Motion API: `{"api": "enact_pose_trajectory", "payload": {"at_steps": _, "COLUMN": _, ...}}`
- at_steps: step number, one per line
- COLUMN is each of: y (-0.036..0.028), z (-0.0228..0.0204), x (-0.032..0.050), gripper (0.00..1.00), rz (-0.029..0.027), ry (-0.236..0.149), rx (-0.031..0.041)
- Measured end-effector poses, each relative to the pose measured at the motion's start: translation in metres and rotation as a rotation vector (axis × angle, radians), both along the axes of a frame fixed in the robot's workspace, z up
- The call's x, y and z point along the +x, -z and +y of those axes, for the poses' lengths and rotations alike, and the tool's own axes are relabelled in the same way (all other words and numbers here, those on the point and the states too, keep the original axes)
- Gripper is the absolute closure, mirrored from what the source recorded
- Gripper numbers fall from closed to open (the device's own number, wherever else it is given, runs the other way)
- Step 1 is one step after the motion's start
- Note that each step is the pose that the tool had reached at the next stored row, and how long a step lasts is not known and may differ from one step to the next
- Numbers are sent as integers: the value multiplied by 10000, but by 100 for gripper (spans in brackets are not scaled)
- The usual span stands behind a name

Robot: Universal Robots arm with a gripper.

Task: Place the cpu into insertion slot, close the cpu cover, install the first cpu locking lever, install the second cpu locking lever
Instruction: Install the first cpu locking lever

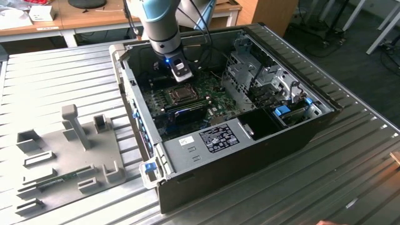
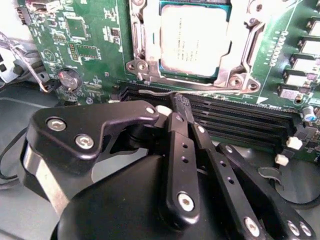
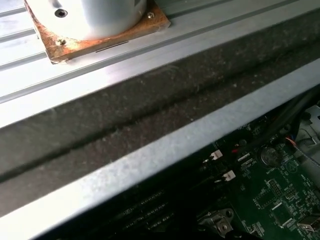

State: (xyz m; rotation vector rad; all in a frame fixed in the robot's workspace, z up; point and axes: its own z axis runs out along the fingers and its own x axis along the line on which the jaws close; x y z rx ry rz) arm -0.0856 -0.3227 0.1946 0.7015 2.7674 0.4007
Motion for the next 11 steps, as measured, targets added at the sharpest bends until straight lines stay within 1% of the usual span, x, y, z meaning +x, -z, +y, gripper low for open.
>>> {"api": "enact_pose_trajectory", "payload": {"at_steps": 11, "y": 61, "z": 0, "x": 8, "gripper": 90, "rz": -5, "ry": 0, "rx": 0}}
